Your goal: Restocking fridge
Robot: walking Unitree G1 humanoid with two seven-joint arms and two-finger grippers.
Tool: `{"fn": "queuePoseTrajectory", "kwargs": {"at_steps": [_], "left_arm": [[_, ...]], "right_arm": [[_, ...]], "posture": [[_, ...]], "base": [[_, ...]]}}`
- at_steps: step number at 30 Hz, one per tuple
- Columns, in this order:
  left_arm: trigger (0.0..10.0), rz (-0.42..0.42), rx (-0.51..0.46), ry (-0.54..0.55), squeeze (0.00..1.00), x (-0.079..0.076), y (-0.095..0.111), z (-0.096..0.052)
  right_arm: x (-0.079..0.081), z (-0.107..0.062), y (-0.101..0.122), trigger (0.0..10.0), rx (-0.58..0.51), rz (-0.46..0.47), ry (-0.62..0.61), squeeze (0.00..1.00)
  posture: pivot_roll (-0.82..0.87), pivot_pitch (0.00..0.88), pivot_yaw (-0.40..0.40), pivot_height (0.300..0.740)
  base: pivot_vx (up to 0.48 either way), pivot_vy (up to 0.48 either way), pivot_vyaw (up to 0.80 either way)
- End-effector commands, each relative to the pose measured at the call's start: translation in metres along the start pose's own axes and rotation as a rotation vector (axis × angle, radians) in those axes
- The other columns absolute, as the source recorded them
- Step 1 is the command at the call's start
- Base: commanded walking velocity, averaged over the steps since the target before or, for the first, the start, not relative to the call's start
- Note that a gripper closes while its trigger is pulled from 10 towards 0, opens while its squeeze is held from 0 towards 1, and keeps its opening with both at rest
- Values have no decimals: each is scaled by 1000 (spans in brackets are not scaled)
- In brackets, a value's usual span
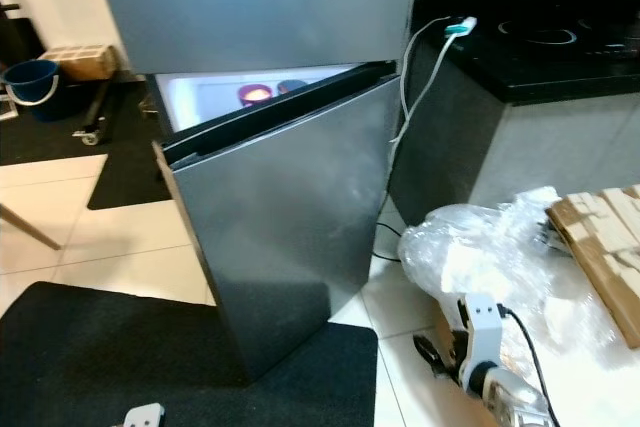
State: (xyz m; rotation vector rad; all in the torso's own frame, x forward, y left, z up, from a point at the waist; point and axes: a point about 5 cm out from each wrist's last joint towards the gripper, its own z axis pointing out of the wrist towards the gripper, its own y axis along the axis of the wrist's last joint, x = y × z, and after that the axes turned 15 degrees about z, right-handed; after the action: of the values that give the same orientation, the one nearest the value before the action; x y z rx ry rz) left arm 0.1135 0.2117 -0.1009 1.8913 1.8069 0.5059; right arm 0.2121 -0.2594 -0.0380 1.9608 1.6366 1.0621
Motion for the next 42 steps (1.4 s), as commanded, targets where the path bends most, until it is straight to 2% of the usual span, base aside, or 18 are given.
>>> {"fn": "queuePoseTrajectory", "kwargs": {"at_steps": [1, 3, 10, 21, 23, 42], "left_arm": [[10000, 10, 27, -3, 0, -1, -4, -1], [10000, 8, 30, -1, 0, -1, -5, -1], [10000, 2, 45, 4, 0, 0, -5, -1], [10000, 10, 36, 4, 0, -1, -1, 1], [10000, 10, 40, 6, 0, 0, -1, 1], [10000, 11, 26, 4, 0, 0, 2, 2]], "right_arm": [[-2, -1, -5, 10000, 19, -10, -26, 0], [-13, -9, -22, 10000, 58, 14, -100, 0], [-24, -21, -45, 10000, 118, 28, -181, 0], [-30, -26, -53, 10000, 136, 27, -251, 0], [-33, -28, -54, 10000, 135, 7, -298, 0], [-35, -32, -66, 10000, 172, 16, -343, 0]], "posture": [[22, 0, -38, 740], [22, 0, -38, 740], [22, 0, -38, 740], [17, 0, -37, 740], [17, 0, -37, 740], [16, 0, -38, 740]], "base": [[0, 0, 788], [0, 0, 788], [0, 0, 788], [0, 0, 770], [0, 0, 0], [0, 0, 0]]}}
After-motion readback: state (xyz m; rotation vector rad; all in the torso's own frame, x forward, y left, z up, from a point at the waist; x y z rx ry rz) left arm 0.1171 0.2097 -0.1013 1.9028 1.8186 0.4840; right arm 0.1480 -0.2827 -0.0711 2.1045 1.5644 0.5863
